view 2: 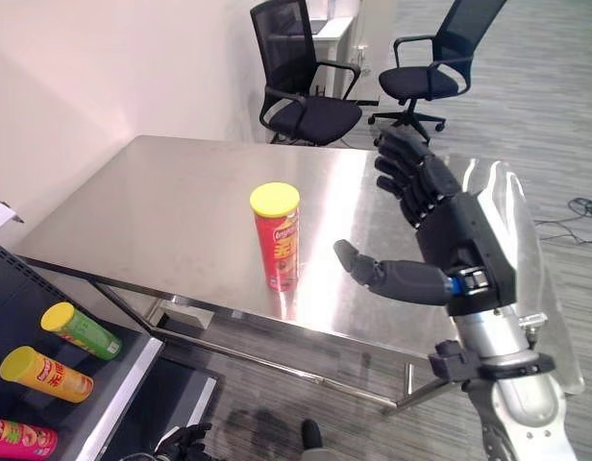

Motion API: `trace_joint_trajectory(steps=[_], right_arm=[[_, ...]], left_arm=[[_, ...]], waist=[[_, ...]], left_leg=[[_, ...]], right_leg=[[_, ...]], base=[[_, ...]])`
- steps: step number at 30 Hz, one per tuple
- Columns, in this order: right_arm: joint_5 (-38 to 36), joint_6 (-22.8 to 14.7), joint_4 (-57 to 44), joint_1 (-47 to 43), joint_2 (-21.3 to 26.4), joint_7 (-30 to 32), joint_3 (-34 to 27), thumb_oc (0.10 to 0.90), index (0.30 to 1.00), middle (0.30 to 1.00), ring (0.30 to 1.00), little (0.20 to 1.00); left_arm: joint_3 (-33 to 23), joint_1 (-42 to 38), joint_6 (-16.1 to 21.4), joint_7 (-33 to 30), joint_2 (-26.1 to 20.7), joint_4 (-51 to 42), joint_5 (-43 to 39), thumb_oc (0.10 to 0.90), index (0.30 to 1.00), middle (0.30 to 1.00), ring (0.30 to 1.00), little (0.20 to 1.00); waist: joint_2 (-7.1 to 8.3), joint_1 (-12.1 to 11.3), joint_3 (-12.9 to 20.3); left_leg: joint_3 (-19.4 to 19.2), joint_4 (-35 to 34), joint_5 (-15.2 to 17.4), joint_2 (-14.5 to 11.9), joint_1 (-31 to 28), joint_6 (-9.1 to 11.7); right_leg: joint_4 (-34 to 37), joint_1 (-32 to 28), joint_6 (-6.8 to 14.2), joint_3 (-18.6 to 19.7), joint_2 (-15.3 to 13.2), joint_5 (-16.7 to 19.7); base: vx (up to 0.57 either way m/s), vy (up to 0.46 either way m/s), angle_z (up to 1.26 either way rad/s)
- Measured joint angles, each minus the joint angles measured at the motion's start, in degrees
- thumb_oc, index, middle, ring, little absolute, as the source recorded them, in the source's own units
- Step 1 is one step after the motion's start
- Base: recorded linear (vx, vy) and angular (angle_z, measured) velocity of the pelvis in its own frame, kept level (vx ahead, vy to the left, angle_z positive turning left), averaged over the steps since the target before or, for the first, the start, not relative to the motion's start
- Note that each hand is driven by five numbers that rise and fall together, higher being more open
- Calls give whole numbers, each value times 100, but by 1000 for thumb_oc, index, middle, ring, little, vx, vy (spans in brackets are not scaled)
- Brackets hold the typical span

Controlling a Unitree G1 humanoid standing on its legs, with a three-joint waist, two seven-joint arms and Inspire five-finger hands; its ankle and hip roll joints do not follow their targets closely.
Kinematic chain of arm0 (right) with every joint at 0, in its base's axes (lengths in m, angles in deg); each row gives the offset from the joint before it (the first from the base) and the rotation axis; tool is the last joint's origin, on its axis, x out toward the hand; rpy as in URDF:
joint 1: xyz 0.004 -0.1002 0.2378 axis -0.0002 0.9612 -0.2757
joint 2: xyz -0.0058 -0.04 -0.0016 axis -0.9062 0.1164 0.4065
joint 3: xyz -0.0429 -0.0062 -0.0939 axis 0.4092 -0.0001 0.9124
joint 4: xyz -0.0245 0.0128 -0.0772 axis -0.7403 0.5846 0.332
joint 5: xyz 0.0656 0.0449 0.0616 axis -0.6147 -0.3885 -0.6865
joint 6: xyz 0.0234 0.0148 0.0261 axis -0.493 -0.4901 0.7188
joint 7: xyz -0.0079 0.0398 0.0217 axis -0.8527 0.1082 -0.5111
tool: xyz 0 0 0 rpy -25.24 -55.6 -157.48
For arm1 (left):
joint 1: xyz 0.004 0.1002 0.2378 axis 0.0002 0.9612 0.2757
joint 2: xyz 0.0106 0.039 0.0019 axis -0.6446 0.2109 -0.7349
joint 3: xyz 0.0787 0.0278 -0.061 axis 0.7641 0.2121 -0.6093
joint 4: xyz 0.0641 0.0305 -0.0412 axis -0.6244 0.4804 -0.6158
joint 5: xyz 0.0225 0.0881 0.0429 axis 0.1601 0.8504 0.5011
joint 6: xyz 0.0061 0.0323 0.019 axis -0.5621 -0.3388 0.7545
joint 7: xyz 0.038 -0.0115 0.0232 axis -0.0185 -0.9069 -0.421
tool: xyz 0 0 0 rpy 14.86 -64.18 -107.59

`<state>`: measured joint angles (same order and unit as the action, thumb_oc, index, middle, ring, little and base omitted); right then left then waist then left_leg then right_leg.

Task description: Put the goods on the table back onto the shelves and tidy them up.

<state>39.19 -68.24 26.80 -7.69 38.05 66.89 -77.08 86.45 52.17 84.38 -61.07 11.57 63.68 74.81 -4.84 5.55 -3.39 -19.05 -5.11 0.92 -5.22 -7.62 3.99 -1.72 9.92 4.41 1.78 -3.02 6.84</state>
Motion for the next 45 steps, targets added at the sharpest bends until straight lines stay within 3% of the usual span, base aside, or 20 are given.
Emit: trace_joint_trajectory(steps=[8,13,25,45], right_arm=[[-21,74,416,-494,30,22,694,800,900,900,900,900],[-18,217,566,-564,29,47,726,800,900,900,900,900],[-15,304,940,-582,-74,404,713,800,900,900,900,900],[-454,523,1363,-782,-170,371,1138,800,900,900,900,900]], left_arm=[[210,123,39,113,-83,-373,98,800,900,900,900,900],[202,90,37,104,-102,-416,80,800,900,900,900,900],[203,154,-75,89,-150,-578,25,800,900,900,900,900],[200,216,-93,200,-190,-760,-88,800,900,900,900,900]], waist=[[25,-193,12],[-1,-358,46],[14,-401,36],[42,-488,18]], left_leg=[[119,-23,14,-4,9,-57],[316,2,-31,-14,4,-10],[410,-19,-26,-56,-46,-11],[722,-12,-50,-72,-14,24]], right_leg=[[231,-219,15,-135,-51,64],[386,-357,15,-308,-79,82],[698,-659,12,-466,-70,184],[698,-813,19,-764,-111,127]], base=[[16,-15,9],[25,-33,20],[26,-29,6],[23,-10,8]])
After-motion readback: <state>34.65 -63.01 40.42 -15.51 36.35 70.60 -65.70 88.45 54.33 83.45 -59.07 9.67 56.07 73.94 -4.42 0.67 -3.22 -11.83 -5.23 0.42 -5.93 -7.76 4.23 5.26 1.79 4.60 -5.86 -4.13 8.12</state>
